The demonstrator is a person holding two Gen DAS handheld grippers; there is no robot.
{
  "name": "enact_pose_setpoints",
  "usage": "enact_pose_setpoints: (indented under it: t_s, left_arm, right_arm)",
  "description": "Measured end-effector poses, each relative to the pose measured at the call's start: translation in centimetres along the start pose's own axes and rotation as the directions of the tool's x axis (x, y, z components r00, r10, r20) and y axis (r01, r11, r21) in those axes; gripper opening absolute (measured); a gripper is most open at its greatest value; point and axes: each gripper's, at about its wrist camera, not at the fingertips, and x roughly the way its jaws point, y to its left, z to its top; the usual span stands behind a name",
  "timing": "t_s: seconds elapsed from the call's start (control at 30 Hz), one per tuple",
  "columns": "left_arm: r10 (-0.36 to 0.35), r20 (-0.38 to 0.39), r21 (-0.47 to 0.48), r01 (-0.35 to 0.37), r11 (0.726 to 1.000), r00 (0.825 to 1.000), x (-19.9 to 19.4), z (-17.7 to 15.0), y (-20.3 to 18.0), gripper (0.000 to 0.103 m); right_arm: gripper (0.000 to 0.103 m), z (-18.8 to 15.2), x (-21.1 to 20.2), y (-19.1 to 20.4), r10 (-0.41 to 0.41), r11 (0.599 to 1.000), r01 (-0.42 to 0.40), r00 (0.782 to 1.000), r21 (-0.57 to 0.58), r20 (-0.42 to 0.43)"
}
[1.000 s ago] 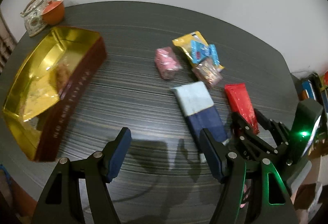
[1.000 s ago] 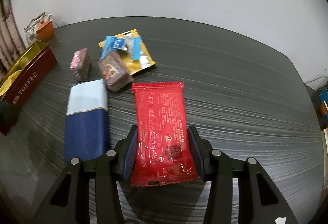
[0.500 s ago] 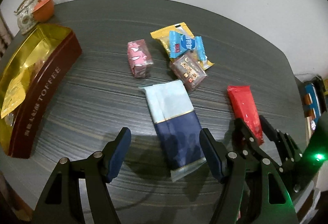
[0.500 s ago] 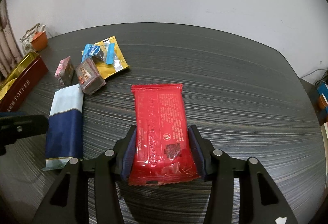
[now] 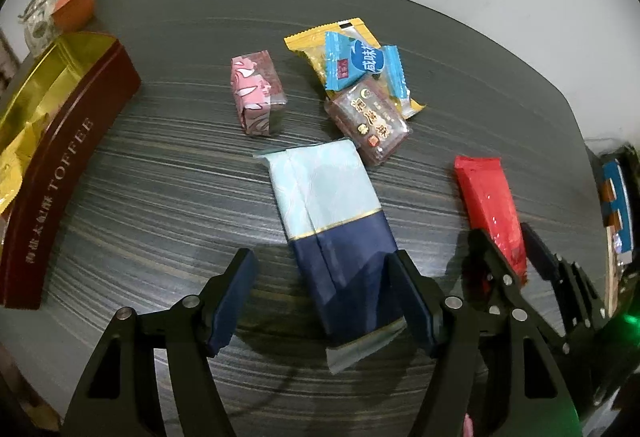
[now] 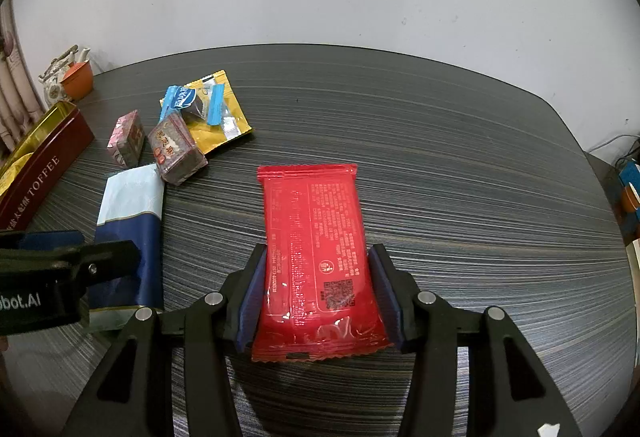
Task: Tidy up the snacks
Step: 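Move the left tool to the blue-and-white box and grasp it while the right tool holds the red bag, then lift the blue-and-white box with the left tool and carry it over the gold tin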
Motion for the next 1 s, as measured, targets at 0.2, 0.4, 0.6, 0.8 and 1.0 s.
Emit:
enact_pose_setpoints:
  t_s: [0.2, 0.4, 0.6, 0.8, 1.0]
  left_arm:
    - [0.002, 0.025, 0.024, -0.003, 1.000, 1.000, -0.2, -0.1, -0.9, 0.070]
    - [0.003, -0.008, 0.020, -0.003, 1.000, 1.000, 1.0, 0.0, -1.2, 0.069]
    - [0.016, -0.006, 0.071, -0.016, 0.997, 1.000, 1.0, 0.0, -1.5, 0.057]
    - [0.011, 0.006, 0.112, -0.011, 0.994, 1.000, 0.6, -0.5, -0.4, 0.056]
    - [0.024, 0.013, 0.159, -0.025, 0.987, 1.000, 0.3, -0.6, -0.7, 0.054]
  right_arm:
    - [0.048, 0.0, 0.0, 0.0, 0.000, 1.000, 0.000, 1.000, 0.000, 0.000]
    - [0.048, 0.0, 0.0, 0.0, 0.000, 1.000, 0.000, 1.000, 0.001, 0.000]
    - [0.048, -0.1, -0.2, 0.0, 0.001, 1.000, -0.001, 1.000, 0.002, 0.001]
    - [0.048, 0.0, -0.2, 0.0, 0.001, 1.000, -0.001, 1.000, 0.002, 0.001]
    - [0.048, 0.0, -0.1, 0.0, 0.001, 1.000, -0.001, 1.000, 0.002, 0.000]
